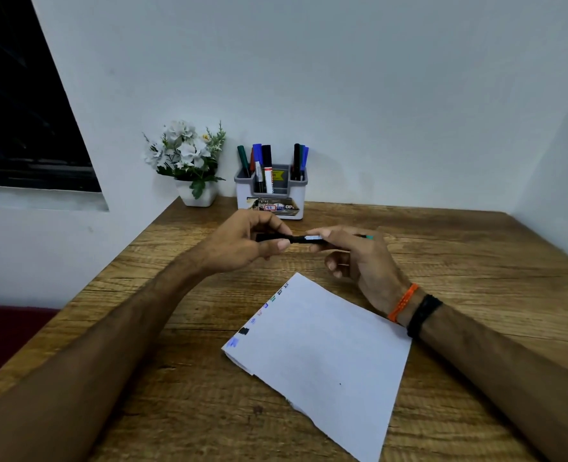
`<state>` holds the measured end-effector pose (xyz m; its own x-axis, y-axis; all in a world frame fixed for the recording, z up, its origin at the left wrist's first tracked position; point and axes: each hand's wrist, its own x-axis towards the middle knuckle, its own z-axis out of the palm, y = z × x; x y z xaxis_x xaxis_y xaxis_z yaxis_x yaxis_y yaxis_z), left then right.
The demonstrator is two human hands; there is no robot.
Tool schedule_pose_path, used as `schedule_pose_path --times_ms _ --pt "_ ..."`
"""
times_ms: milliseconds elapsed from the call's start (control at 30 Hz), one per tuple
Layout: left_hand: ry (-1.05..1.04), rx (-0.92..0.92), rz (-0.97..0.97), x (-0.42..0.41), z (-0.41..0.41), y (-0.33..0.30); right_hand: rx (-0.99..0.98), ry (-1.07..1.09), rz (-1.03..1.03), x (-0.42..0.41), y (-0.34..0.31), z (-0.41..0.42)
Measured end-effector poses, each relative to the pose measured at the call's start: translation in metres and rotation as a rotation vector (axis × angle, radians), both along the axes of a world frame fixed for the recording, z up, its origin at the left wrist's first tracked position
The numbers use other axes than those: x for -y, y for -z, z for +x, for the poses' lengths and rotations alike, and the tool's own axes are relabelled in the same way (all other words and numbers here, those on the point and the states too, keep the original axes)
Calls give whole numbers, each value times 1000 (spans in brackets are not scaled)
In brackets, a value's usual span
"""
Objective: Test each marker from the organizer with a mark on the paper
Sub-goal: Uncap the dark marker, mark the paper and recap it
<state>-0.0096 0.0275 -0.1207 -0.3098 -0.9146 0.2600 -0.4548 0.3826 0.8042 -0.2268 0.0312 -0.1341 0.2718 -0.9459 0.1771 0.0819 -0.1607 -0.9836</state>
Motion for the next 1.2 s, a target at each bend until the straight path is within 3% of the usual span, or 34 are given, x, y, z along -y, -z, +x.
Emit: schedule_pose_path --times_ms 167,400,933,1100,1200 --pt "-2 -10 -9 -1 0 -1 -32 0 20 3 2 -2" --pt "-38 0 25 1 1 4 -93 22 -116 3 7 0" --pt "-81 -20 -8 -3 -7 4 -50 -68 -144 7 8 3" --pt "-119 -160 -18 -5 -10 -4 -97 -40 -112 5 -2 0" --pt "-174 -371 -15 -8 -14 -11 -108 -35 -160 3 -7 -2"
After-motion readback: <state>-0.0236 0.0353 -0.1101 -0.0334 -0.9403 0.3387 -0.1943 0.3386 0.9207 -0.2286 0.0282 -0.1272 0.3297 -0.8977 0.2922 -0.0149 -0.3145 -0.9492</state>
